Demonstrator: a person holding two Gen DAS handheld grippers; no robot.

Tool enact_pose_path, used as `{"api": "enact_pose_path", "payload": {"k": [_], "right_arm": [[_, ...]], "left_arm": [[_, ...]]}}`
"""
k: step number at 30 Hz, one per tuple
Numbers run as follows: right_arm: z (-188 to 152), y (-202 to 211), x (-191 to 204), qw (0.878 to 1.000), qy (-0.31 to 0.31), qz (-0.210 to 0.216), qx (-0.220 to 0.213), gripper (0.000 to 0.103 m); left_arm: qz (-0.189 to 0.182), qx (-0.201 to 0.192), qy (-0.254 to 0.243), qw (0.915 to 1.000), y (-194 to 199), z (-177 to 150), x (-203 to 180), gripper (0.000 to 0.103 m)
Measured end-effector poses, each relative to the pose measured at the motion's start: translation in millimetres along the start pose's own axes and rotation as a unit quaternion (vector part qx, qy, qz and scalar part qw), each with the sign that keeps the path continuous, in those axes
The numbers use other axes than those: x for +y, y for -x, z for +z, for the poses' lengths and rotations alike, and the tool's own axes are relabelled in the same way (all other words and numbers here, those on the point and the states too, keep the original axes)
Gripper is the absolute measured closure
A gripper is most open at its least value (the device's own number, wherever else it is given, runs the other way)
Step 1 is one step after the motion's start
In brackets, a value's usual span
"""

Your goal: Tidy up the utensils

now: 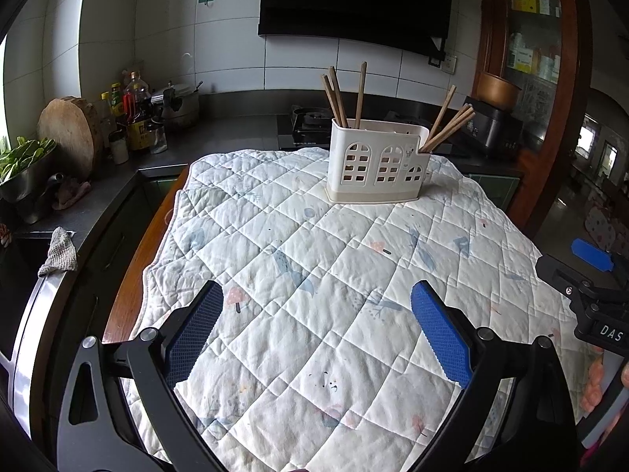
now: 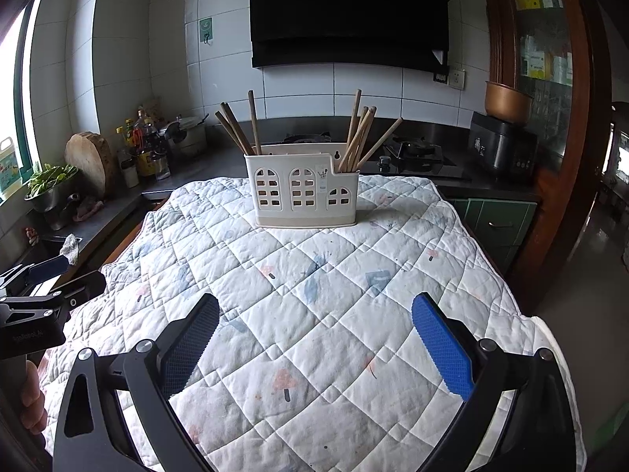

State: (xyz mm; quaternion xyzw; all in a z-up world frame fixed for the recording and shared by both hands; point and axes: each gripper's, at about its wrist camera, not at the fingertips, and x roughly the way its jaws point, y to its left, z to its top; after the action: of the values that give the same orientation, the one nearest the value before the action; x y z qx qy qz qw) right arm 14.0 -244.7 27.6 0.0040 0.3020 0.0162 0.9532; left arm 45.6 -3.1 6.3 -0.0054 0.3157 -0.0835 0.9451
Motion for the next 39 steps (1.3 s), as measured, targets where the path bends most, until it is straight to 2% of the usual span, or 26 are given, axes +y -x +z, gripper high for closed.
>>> {"api": "enact_pose_path", "payload": {"k": [18,39], "right_arm": [[-1.4,0.2,-1.1,1.0,0.0,0.0,-0.004,0.008],[-4.3,0.2,-1.2,1.0,-0.002,0.001,-0.004,0.007]], "left_arm": [[-0.006,-0.018,-0.003,0.9998,9.4,0.4,-4.3,0.008],[-0.007,-0.022,-0.005,0.9997,9.2,-1.7,-6.2,0.008]]}}
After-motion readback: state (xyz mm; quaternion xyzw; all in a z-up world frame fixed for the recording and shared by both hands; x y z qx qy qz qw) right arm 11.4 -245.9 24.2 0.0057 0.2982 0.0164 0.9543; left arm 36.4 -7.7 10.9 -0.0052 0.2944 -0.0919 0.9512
